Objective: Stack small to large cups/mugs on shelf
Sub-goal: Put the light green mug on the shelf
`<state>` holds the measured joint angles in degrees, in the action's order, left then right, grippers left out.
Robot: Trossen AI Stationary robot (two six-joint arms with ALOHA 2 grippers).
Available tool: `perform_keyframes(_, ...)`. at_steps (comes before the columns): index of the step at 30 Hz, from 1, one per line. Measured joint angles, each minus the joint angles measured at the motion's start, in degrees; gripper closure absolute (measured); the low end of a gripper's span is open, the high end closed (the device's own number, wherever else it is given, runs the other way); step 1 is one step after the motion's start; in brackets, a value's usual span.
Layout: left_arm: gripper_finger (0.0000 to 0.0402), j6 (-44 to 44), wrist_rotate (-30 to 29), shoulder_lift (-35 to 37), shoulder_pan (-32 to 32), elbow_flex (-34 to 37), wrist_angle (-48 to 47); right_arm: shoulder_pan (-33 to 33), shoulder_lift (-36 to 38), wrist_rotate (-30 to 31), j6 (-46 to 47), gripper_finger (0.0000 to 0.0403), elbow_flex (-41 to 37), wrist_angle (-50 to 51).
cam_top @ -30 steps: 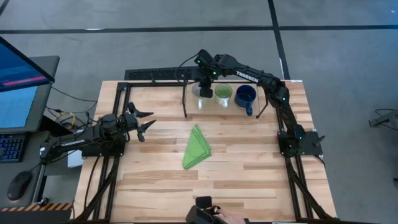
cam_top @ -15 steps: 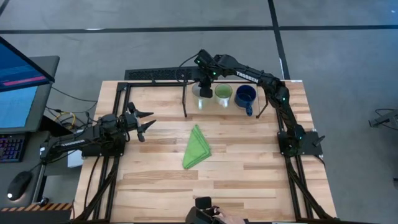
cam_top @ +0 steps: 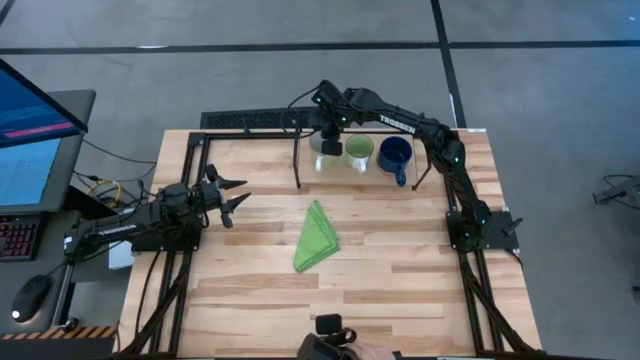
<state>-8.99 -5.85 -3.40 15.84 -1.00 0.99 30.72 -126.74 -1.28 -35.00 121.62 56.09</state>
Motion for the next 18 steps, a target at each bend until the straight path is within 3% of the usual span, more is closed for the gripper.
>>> perform_keyframes(6,0.0235,0.0,0.0,0.0,0.0,0.0,0.0,-0.8,0.0,0.1,-1.8,0.0290,0.0,-0.1)
perform_keyframes(18,0.0235,0.0,0.0,0.0,0.0,0.0,0.0,-2.6,0.0,0.1,-2.5,0.0171,0.0,-3.4)
